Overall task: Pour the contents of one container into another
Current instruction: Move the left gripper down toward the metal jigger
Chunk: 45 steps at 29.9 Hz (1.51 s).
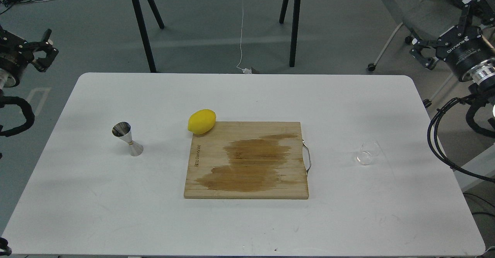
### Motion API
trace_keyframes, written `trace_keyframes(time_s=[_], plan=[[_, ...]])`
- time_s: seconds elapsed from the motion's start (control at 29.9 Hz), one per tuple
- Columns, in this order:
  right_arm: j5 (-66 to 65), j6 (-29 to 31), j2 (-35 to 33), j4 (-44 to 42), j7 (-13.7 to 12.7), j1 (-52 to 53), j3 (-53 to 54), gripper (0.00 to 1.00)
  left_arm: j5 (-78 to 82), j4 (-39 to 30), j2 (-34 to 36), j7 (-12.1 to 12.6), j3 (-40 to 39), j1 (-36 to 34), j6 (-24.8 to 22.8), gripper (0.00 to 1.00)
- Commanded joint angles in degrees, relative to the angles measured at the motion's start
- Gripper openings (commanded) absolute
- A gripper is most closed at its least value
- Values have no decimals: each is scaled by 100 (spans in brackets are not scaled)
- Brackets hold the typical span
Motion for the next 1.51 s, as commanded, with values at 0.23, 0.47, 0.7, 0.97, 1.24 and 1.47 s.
trace_keyframes(time_s=[0.23,0.47,0.7,0.97,1.24,1.47], plan=[[8,0,-9,32,1,-47,79,100,3194,-380,434,-1391,242,-915,0,100],[8,0,-35,23,1,-65,71,100,5062,-829,980,-1624,259,-1030,0,100],[8,0,-9,14,9,-214,71,100,7945,-1943,1638,-1624,391,-863,0,100],[8,0,-26,14,18,-372,79,100,9303,-3270,2578,-1624,769,-65,1170,100],[8,0,-44,5,18,-399,88,100,9505,-4213,3388,-1624,804,1614,3887,100],[8,0,-44,5,18,-399,88,100,9452,-4265,3617,-1624,848,2906,5198,100]])
